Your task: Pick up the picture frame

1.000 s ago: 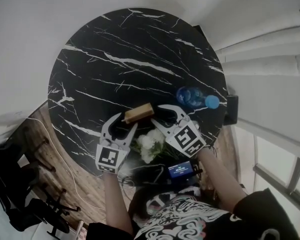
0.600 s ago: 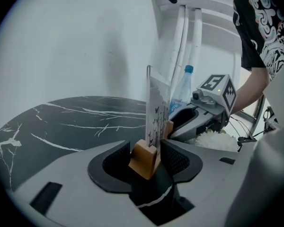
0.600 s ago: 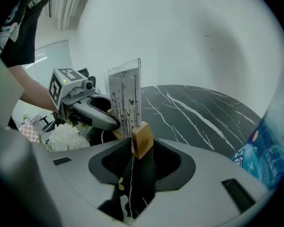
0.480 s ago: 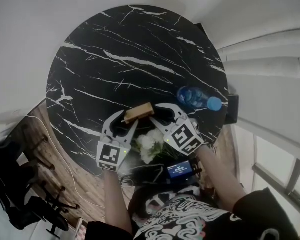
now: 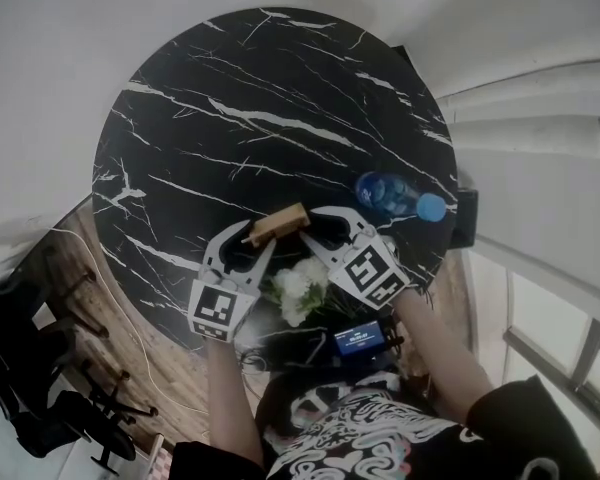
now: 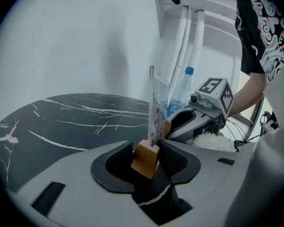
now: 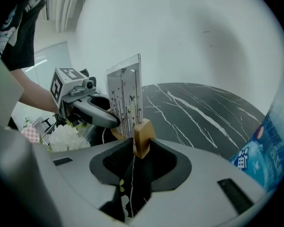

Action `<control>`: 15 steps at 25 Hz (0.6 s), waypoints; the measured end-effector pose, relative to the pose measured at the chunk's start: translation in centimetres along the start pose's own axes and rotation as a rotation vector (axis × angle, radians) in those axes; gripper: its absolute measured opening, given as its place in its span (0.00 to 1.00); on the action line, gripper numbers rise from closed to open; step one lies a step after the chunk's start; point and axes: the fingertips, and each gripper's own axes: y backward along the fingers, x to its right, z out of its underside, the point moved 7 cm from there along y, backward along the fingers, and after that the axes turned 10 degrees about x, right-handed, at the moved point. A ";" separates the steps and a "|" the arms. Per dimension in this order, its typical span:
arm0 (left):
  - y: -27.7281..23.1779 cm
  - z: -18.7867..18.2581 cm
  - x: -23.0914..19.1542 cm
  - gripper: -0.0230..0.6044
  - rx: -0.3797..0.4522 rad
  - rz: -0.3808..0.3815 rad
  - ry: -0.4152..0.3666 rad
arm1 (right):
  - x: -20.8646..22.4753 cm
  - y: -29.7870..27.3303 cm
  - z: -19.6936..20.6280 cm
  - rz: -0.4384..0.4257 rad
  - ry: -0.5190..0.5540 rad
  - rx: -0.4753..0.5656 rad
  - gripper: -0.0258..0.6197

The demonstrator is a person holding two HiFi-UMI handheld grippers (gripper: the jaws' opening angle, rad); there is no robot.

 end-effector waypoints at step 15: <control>0.2 -0.7 -0.1 0.30 0.044 -0.007 0.109 | -0.1 0.5 -0.6 0.008 0.006 -0.009 0.21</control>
